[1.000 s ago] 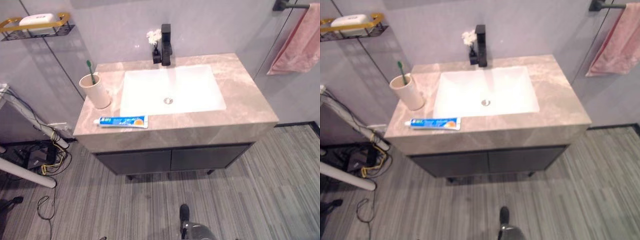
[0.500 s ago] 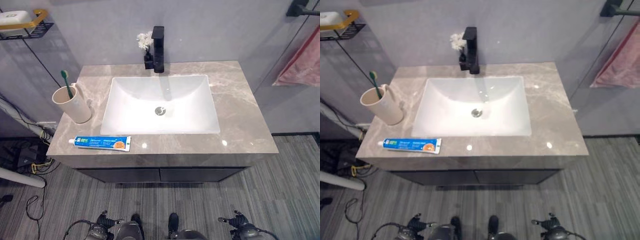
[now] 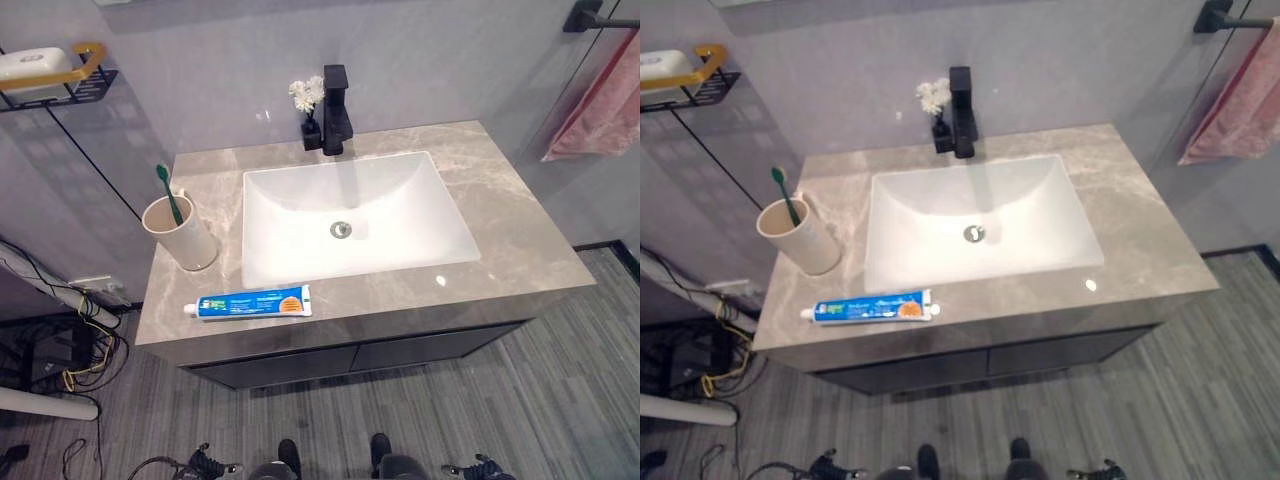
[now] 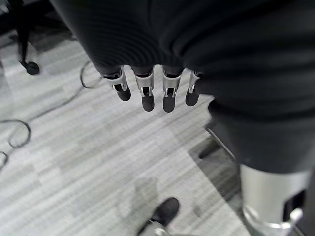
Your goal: Put brush and paste in cup on sink, flatten towel.
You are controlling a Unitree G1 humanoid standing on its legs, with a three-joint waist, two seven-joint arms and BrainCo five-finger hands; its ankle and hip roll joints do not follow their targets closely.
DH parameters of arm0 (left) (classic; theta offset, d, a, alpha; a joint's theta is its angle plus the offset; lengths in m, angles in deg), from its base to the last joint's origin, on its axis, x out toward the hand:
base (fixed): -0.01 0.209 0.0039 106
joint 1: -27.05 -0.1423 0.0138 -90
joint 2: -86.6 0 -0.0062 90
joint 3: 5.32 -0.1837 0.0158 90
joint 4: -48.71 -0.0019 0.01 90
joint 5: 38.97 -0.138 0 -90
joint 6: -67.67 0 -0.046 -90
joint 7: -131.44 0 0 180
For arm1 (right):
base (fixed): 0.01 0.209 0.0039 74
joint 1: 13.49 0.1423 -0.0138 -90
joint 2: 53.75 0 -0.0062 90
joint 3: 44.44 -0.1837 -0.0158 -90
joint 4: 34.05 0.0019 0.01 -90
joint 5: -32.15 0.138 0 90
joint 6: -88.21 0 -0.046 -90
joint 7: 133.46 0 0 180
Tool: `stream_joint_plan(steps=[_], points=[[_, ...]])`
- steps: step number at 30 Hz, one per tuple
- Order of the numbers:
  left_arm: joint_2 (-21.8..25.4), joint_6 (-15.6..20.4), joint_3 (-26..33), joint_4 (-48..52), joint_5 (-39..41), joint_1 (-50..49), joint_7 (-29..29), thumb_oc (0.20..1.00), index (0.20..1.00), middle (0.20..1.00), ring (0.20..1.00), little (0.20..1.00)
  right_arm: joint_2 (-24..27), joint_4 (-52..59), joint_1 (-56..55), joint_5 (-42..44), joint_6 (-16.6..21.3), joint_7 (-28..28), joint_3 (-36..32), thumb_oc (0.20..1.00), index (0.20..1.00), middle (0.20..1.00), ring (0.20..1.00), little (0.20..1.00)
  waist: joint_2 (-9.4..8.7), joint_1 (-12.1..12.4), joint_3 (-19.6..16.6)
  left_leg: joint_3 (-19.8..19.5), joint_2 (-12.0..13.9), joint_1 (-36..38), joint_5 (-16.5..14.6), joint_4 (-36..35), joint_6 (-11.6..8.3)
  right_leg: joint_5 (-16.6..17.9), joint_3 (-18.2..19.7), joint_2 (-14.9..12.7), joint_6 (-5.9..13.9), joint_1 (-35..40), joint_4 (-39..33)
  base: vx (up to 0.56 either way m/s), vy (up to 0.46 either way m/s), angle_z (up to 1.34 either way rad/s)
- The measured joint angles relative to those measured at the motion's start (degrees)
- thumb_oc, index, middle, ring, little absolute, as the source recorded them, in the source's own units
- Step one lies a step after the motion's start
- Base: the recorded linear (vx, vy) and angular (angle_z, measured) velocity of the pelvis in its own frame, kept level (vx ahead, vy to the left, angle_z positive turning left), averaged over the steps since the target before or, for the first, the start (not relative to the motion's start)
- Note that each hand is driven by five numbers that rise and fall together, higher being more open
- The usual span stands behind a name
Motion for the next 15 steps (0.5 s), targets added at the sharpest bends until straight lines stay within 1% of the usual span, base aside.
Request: stream_joint_plan(steps=[2, 3, 4, 5, 6, 8, 9, 10, 11, 13, 14, 15], points=[[0.73, 0.04, -0.06, 0.09, 0.00, -0.43, 0.05, 1.000, 1.000, 1.000, 1.000, 1.000, -0.94, 1.59, 1.01, -0.04, -0.03, -0.06, 1.55, 1.000, 1.000, 1.000, 1.000, 1.000, -0.36, 0.63, 0.11, 0.49, -0.54, 0.07, -0.10, -0.05, 0.67, 0.51, -0.31, -0.78, 0.61, -0.39, 0.11, -0.03, 0.114, -0.10], [0.96, 0.07, -0.08, 0.38, -0.02, -0.67, 0.09, 1.000, 1.000, 1.000, 1.000, 1.000, -1.16, 2.36, 1.40, -0.16, -0.02, -0.06, 2.63, 1.000, 1.000, 1.000, 1.000, 1.000, -0.48, 1.19, 0.05, 0.88, -0.57, 0.08, -0.23, -0.20, 0.89, 0.86, -1.43, -1.21, 0.61, -0.53, 0.07, -0.01, 0.063, -0.27], [1.35, 0.06, -0.01, 0.98, -0.02, -0.73, 0.11, 1.000, 1.000, 1.000, 1.000, 1.000, -1.49, 3.15, 1.54, -0.48, 0.06, -0.10, 3.42, 1.000, 1.000, 1.000, 1.000, 1.000, -1.00, 2.19, -0.09, 1.85, -0.42, -0.02, -0.22, -0.09, 0.96, 1.18, -3.64, -1.51, 0.33, -0.93, -0.13, 0.01, 0.025, -0.20], [1.60, 0.04, -0.13, 1.07, -0.15, -1.10, 0.10, 1.000, 1.000, 1.000, 1.000, 1.000, -1.66, 4.03, 2.69, -1.21, 0.18, -0.10, 4.55, 1.000, 1.000, 1.000, 1.000, 1.000, -1.09, 2.98, -0.16, 1.70, -0.51, -0.01, -0.23, -0.09, 0.99, 1.62, -4.67, -1.80, 0.69, -0.35, -0.79, 0.01, 0.025, -0.12], [2.57, 0.13, -1.37, 3.28, -1.68, -2.32, -0.04, 1.000, 1.000, 1.000, 1.000, 1.000, -1.37, 5.11, 3.60, -3.87, -0.09, 0.03, 7.85, 1.000, 1.000, 1.000, 1.000, 1.000, -1.45, 3.90, -0.46, 1.43, -0.37, 0.02, -0.29, -0.32, 1.01, 2.20, -7.19, -1.89, 0.35, 0.40, -1.99, 0.01, 0.001, 0.15], [4.31, 0.95, -3.66, 6.69, -4.67, -3.86, -0.14, 1.000, 1.000, 1.000, 1.000, 1.000, -0.80, 7.44, 3.38, -6.49, 0.17, 0.15, 9.59, 1.000, 1.000, 1.000, 1.000, 1.000, -2.14, 4.37, -0.89, 0.68, -0.31, -0.07, -0.11, -0.18, 0.71, 2.72, -7.85, -1.69, 0.52, 1.17, -3.62, 0.04, -0.033, 0.17], [4.67, 1.30, -3.75, 7.33, -6.05, -4.72, -0.40, 1.000, 1.000, 1.000, 1.000, 1.000, -0.58, 8.09, 4.40, -6.99, 0.50, 0.17, 9.62, 1.000, 1.000, 1.000, 1.000, 1.000, -2.02, 5.44, -1.08, 0.21, -0.22, -0.01, 0.17, -0.22, 0.47, 2.67, -8.01, -1.64, 0.51, 1.78, -3.76, 0.07, -0.053, 0.21], [6.21, 1.86, -5.32, 10.53, -9.30, -7.39, -0.65, 1.000, 1.000, 1.000, 1.000, 1.000, -0.02, 9.04, 4.67, -8.23, 0.49, 0.20, 9.81, 1.000, 1.000, 1.000, 1.000, 1.000, -2.22, 5.78, -1.96, -0.25, -0.15, 0.06, 0.17, -0.27, 0.44, 2.85, -8.81, -1.47, 0.58, 2.75, -5.07, 0.05, -0.028, 0.19], [6.96, 2.27, -5.57, 11.56, -10.64, -8.43, -1.01, 1.000, 1.000, 1.000, 1.000, 1.000, 0.38, 8.69, 4.14, -8.75, 0.62, 0.27, 9.66, 1.000, 1.000, 1.000, 1.000, 1.000, -2.43, 5.93, -2.48, -0.38, -0.11, 0.05, 0.18, -0.33, 0.43, 3.14, -9.13, -1.38, 0.59, 3.04, -5.90, 0.04, -0.038, 0.19], [7.11, 2.46, -4.51, 11.43, -12.30, -10.17, -1.70, 1.000, 1.000, 1.000, 1.000, 1.000, 0.91, 7.78, 4.72, -9.17, 1.08, 0.31, 9.11, 1.000, 1.000, 1.000, 1.000, 1.000, -2.18, 7.00, -3.33, -1.07, -0.13, 0.28, 0.40, -0.58, 0.27, 3.49, -9.65, -1.25, 0.58, 4.35, -7.23, 0.01, -0.048, 0.21], [9.50, 2.93, -4.81, 17.00, -14.23, -12.86, -1.65, 1.000, 1.000, 1.000, 1.000, 1.000, 1.66, 6.96, 3.83, -10.00, 1.34, 0.30, 8.77, 1.000, 1.000, 1.000, 1.000, 1.000, -2.23, 7.99, -3.80, -1.79, -0.15, 0.29, 0.62, -1.20, 0.07, 4.42, -10.98, -1.06, 0.60, 5.91, -9.89, -0.04, -0.049, 0.28], [11.12, 3.77, -4.95, 19.55, -14.67, -13.63, -1.89, 1.000, 1.000, 1.000, 1.000, 1.000, 2.09, 6.68, 3.21, -10.76, 1.31, 0.32, 8.70, 1.000, 1.000, 1.000, 1.000, 1.000, -2.51, 8.21, -4.15, -2.17, -0.23, 0.13, 0.73, -1.37, -0.06, 4.81, -11.15, -0.87, 0.61, 6.18, -10.84, -0.04, -0.065, 0.28]])
